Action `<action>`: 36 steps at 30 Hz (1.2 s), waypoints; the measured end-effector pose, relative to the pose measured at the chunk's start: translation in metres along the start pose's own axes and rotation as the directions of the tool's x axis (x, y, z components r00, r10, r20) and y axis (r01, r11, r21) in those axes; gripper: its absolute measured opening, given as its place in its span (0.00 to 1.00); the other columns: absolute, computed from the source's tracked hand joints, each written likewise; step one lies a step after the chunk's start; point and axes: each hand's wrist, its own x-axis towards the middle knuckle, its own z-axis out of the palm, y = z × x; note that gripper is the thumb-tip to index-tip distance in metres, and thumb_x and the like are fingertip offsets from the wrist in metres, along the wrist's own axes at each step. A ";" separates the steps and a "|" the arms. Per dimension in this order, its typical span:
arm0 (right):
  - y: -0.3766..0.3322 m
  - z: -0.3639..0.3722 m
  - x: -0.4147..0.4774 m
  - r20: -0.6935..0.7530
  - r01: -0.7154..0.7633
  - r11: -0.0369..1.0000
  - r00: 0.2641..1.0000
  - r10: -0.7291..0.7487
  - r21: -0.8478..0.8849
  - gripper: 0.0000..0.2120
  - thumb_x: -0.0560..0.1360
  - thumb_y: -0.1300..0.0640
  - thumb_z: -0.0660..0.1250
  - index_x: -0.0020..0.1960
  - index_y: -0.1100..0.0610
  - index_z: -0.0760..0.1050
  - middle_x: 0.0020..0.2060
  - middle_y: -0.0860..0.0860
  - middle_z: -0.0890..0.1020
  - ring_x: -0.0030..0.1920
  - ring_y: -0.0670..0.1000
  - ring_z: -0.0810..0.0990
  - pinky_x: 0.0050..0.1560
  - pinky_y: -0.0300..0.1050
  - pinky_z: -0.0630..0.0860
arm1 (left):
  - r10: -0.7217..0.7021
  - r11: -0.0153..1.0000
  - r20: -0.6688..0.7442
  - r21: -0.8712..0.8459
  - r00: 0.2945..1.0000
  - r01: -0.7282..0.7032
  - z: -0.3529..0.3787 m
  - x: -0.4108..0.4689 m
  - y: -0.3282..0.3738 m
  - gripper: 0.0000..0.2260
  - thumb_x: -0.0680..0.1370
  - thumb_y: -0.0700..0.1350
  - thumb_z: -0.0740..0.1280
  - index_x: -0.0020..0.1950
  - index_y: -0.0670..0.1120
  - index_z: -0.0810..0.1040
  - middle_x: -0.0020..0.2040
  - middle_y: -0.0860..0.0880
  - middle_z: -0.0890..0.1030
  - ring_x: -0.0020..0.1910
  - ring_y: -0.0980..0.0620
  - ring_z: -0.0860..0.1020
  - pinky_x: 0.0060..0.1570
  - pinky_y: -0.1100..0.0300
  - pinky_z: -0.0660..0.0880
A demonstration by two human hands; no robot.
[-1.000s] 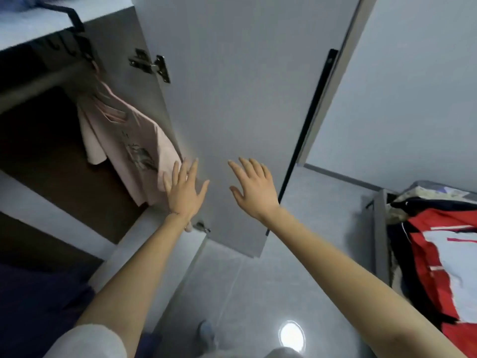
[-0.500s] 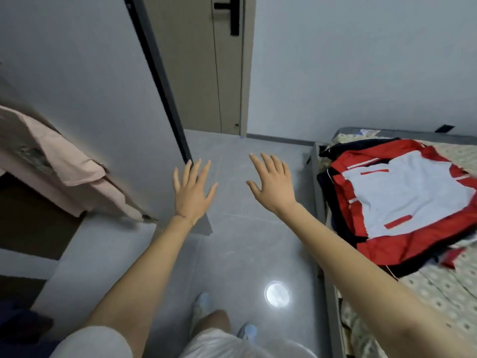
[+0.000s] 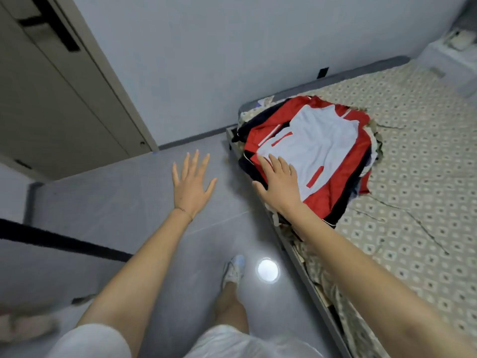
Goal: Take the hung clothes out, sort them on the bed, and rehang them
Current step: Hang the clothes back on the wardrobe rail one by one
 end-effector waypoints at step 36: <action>0.367 0.005 0.239 0.024 -0.663 0.742 0.747 0.664 0.097 0.34 0.79 0.44 0.62 0.80 0.51 0.53 0.77 0.60 0.57 0.76 0.64 0.56 0.75 0.61 0.55 | 0.583 0.813 0.187 -0.118 0.791 -0.571 0.223 0.470 0.272 0.29 0.80 0.62 0.52 0.79 0.51 0.59 0.79 0.45 0.61 0.79 0.43 0.57 0.75 0.39 0.46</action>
